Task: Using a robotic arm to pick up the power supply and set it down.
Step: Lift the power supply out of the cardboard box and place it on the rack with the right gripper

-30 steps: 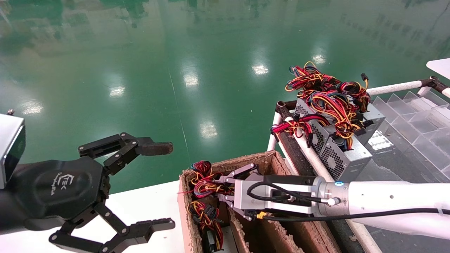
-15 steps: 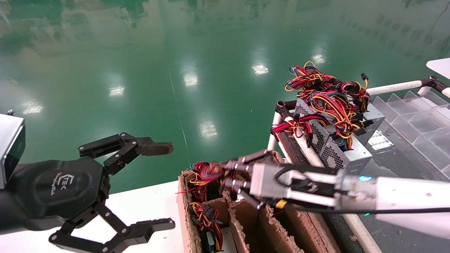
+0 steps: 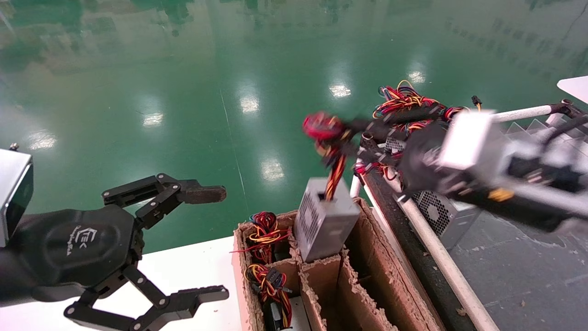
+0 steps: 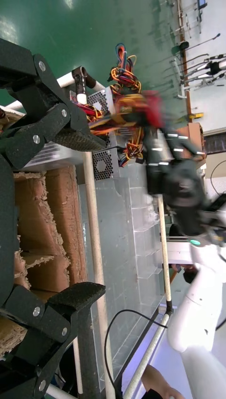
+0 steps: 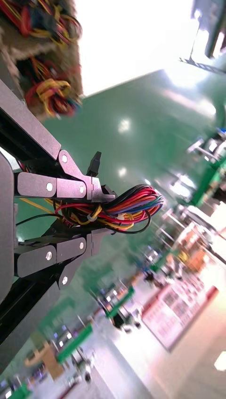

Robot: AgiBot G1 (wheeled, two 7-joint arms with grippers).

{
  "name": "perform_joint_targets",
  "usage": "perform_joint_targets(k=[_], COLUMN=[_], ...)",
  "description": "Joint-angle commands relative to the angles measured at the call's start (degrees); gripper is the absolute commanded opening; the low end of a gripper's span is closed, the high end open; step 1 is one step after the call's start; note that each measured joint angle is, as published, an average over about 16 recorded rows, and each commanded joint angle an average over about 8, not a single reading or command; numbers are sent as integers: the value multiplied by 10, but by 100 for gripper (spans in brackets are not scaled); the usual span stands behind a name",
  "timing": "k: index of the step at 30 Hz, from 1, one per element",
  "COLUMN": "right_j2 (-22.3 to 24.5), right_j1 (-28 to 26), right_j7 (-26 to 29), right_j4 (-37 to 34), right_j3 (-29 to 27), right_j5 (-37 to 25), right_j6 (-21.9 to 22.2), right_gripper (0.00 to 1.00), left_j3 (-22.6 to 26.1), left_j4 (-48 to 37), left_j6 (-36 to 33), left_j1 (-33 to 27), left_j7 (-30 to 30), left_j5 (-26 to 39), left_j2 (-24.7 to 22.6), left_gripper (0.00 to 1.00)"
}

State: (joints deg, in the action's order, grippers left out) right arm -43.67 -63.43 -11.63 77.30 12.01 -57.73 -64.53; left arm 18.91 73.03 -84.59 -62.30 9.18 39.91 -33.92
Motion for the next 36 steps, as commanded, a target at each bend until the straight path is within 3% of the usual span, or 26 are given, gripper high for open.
perform_joint_targets(k=[1, 9, 16, 36], right_j2=[14, 75, 124, 213], right_j1=[-1, 7, 28, 159], right_j7=[-1, 18, 3, -143], right_j4=[0, -6, -23, -229], right_j3=[-19, -93, -158, -320], right_j5=[26, 125, 165, 180], right_j6=[-7, -37, -31, -76], right_gripper=[0, 0, 0, 0], left_j3=[0, 0, 0, 1], left_j4=[0, 0, 0, 0], left_j6=[0, 0, 0, 0], left_j1=[0, 0, 0, 0], left_j7=[0, 0, 0, 0], left_j5=[0, 0, 0, 0], left_j2=[0, 0, 0, 0], left_gripper=[100, 100, 100, 100])
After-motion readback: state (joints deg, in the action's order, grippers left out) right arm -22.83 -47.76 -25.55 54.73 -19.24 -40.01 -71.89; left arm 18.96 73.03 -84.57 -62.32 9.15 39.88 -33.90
